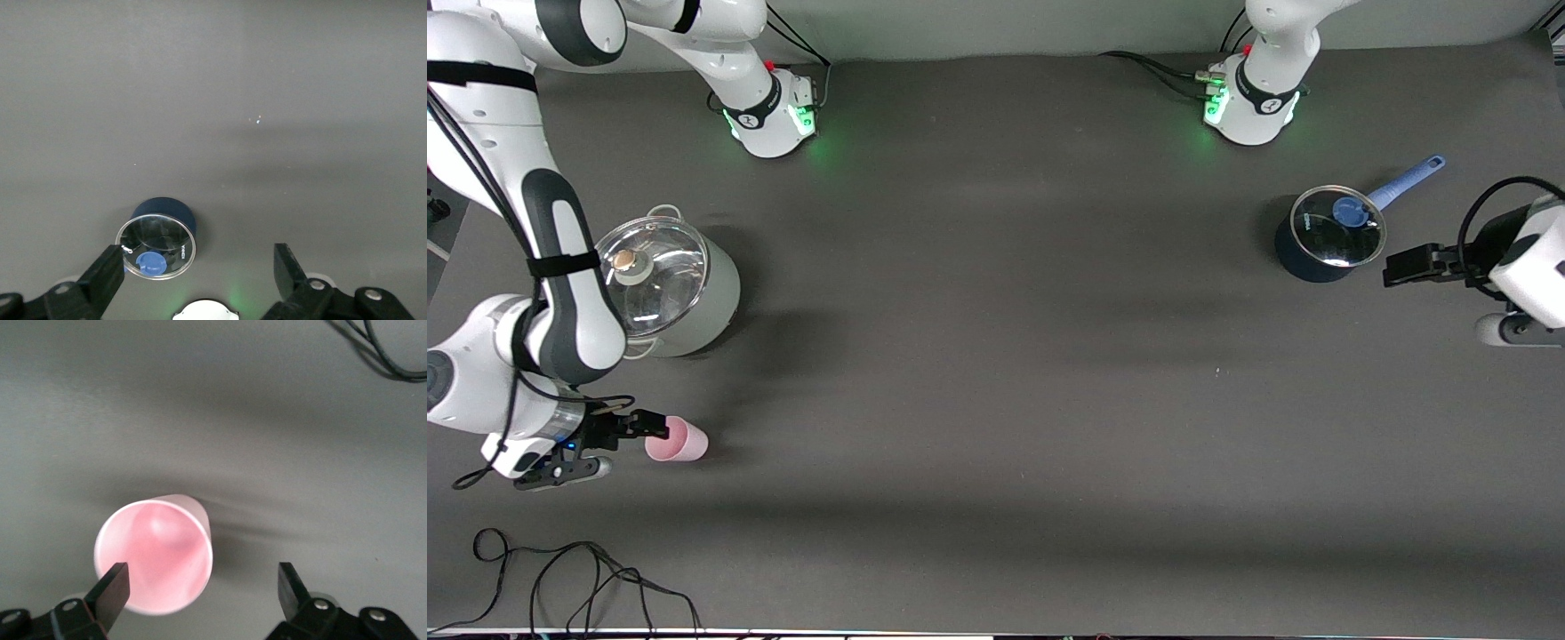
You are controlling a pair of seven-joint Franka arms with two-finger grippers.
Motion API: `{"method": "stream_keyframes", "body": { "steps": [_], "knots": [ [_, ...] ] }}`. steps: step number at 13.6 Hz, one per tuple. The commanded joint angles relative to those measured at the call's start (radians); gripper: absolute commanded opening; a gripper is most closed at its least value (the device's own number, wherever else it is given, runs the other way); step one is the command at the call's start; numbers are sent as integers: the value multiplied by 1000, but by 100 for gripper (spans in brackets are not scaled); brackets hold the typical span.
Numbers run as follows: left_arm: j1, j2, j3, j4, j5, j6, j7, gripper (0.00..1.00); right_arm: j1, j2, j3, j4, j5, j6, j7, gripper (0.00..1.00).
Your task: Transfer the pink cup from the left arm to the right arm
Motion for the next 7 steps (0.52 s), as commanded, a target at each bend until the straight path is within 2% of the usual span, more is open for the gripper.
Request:
{"method": "stream_keyframes", "body": {
  "steps": [1, 2, 3, 5, 7],
  "knots": [
    [-219, -53, 236, -17, -27, 9, -14, 100, 14, -83, -7, 67, -51, -185, -14, 99],
    [-294, -69, 316, -29, -38, 18, -14, 100, 14, -112, -7, 102, -68, -281, -13, 99],
    [-333, -98, 366, -61, -50, 38, -14, 100, 14, -143, -7, 126, -69, -363, -13, 99],
    [-347, -192, 394, -211, -70, 161, -15, 100, 14, -213, -7, 145, -62, -480, 19, 99],
    [-344, -246, 394, -300, -70, 237, -15, 100, 19, -287, -6, 139, -65, -535, 160, 99]
  ]
}}
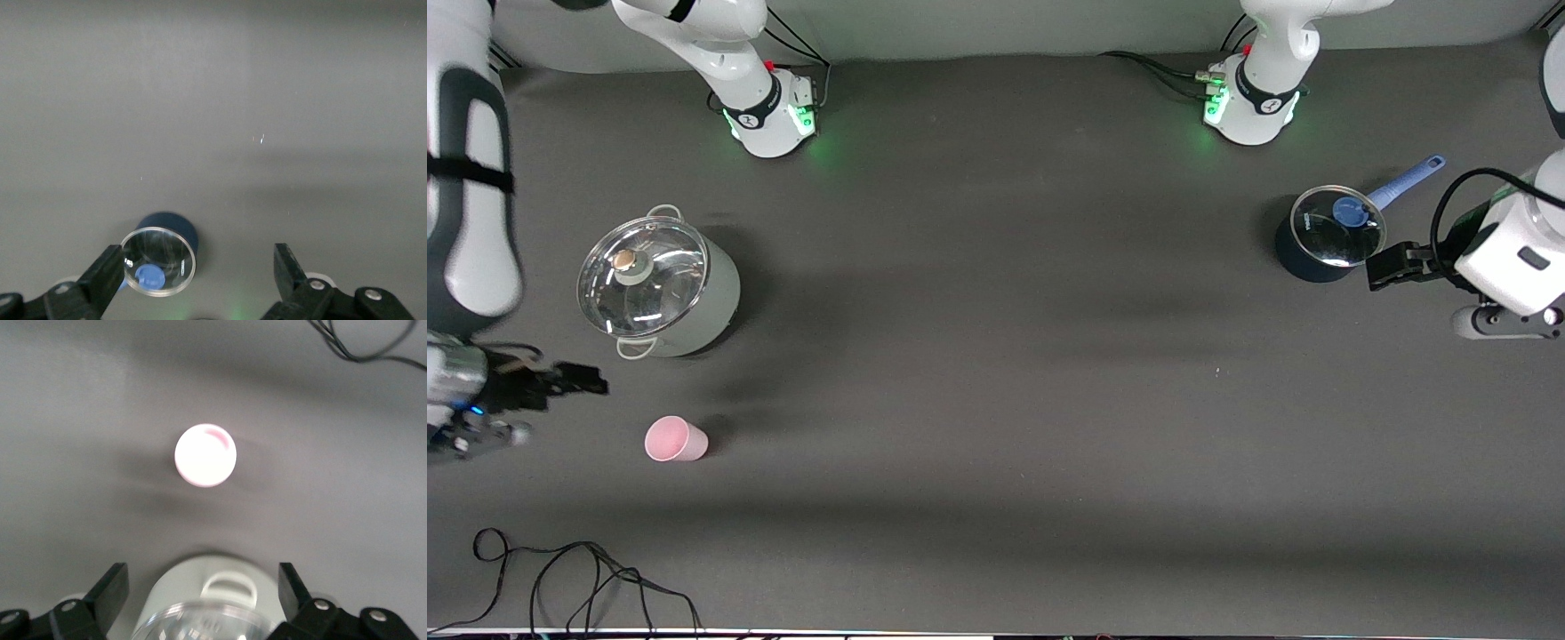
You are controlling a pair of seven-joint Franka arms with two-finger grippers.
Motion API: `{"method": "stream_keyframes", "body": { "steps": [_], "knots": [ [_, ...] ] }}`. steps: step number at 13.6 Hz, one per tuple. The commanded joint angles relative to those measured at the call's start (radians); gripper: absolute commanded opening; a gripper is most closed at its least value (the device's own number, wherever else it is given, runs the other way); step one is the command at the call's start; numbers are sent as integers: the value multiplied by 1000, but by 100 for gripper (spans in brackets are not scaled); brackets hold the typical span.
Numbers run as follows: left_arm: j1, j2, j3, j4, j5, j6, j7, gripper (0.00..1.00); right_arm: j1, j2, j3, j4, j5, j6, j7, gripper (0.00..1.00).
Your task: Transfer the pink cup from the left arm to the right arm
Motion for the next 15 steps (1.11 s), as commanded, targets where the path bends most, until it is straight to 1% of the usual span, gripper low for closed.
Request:
{"method": "stream_keyframes", "body": {
  "steps": [1, 3, 5, 7, 8, 11, 14, 15],
  "knots": [
    [-12, -134, 29, -191, -14, 101, -10, 100, 28, -103, -5, -23, -14, -69, 148, 99],
    [-14, -158, 24, -235, 1, 155, 4, 100, 41, -168, -5, -38, -15, -117, 205, 99],
    [-15, -159, 21, -239, 4, 157, 60, 100, 44, -240, -5, -84, -15, -118, 237, 99],
    [-15, -148, 20, -235, 0, 154, 65, 100, 64, -280, -3, -109, -15, -115, 299, 99],
    [-12, -140, 20, -230, -11, 150, 65, 100, 76, -285, -5, -112, -15, -115, 311, 99],
    [-3, -65, 21, -117, -14, 40, 96, 100, 101, -289, -5, -122, -15, -114, 349, 99],
    [-1, -57, 26, -110, -14, 60, 211, 100, 101, -289, 0, -123, -14, -114, 349, 99],
    [0, -56, 26, -110, -14, 60, 220, 100, 101, -289, 1, -123, -14, -114, 340, 99]
  ]
}}
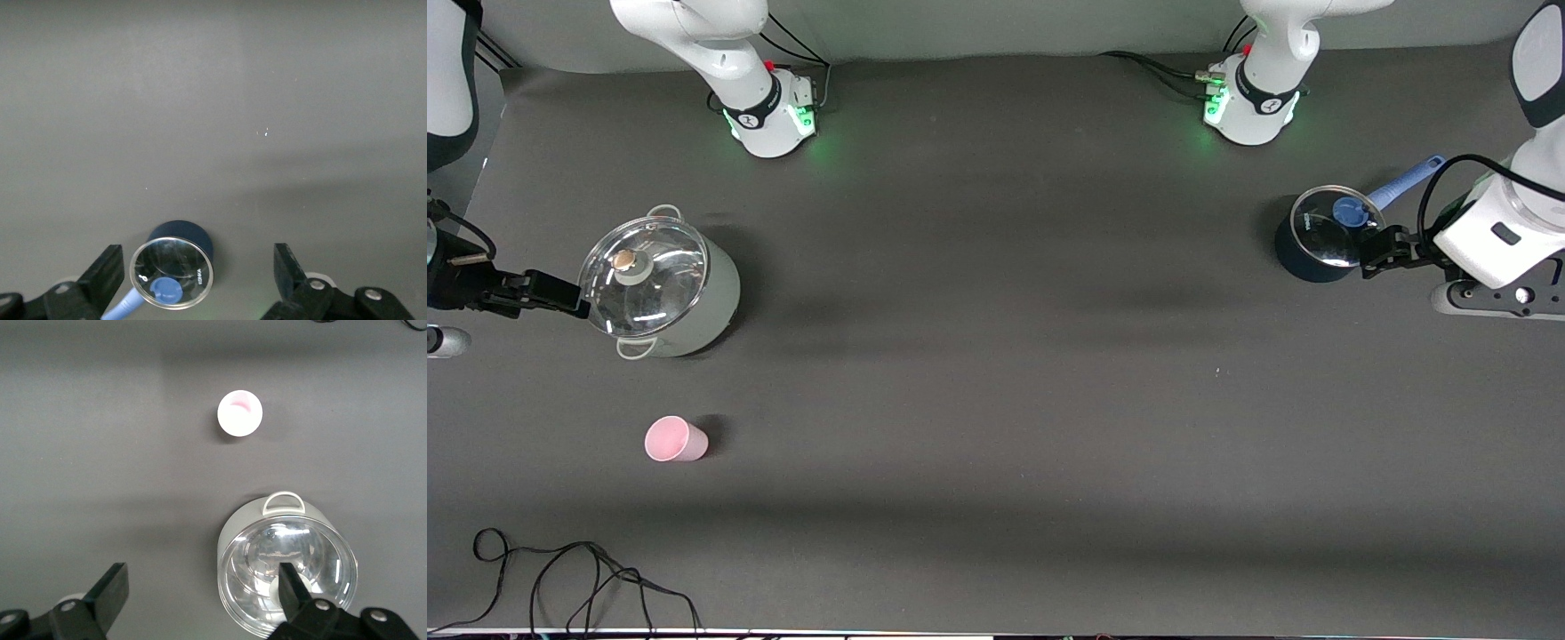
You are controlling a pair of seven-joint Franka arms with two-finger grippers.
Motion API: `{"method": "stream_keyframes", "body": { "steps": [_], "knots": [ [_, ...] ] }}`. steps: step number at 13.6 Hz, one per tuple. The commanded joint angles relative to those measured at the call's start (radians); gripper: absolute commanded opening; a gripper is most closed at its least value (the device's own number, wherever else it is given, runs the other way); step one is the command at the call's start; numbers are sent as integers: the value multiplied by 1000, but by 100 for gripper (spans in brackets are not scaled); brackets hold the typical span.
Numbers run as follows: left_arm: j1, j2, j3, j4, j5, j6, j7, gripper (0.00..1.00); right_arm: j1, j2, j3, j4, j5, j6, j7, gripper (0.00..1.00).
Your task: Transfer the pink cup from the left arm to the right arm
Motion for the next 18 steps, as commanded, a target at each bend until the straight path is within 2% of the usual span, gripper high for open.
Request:
{"method": "stream_keyframes", "body": {
  "steps": [1, 18],
  "knots": [
    [0, 17, 8, 34, -9, -19, 53, 100, 5, -20, 0, -20, -12, 16, 11, 99],
    [6, 25, 8, 36, -6, -18, 53, 100, 23, -17, -8, -15, -12, 16, -9, 99]
  ]
}}
